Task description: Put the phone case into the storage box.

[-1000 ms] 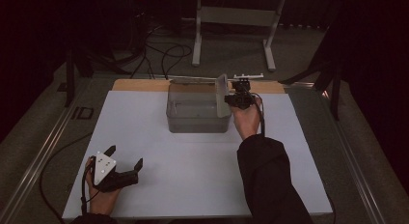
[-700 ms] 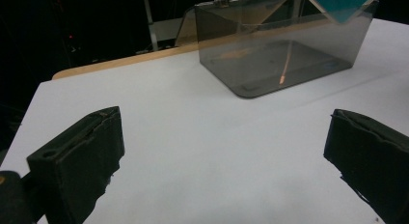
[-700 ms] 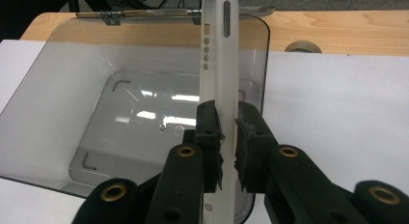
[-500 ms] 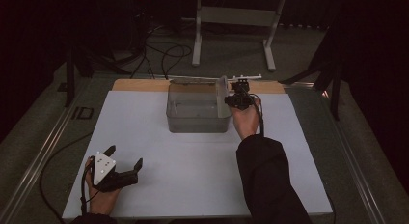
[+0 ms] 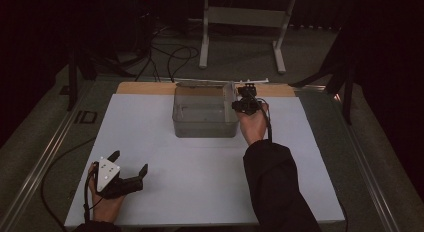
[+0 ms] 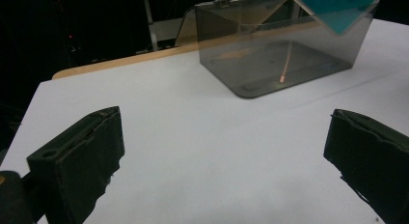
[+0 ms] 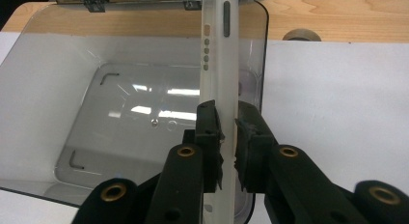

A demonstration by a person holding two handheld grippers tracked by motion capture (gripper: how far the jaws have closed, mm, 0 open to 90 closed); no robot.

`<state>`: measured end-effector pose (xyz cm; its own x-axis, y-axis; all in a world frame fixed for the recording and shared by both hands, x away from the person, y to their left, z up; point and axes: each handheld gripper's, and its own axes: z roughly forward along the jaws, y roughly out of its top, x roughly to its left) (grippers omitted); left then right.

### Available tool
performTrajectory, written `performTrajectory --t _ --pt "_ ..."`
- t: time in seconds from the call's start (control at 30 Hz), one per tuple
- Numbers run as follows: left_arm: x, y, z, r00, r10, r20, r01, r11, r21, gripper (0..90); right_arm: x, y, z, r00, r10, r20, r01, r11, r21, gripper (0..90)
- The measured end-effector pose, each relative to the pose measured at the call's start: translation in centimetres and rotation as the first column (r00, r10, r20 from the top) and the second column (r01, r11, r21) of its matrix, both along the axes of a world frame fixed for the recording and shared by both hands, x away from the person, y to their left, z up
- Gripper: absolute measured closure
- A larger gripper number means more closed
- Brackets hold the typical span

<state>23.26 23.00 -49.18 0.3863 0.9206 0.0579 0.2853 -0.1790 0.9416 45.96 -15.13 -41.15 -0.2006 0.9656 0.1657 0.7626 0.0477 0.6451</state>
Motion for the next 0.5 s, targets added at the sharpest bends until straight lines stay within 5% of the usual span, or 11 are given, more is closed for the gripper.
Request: performTrajectory --t 0.5 --pt "-0.01 0.04 0.01 1.0000 0.002 0.000 -0.002 1.0000 -0.001 1.2 0.12 0.32 -0.74 0.9998 -0.004 -0.019 0.004 0.9999 -0.013 81.1"
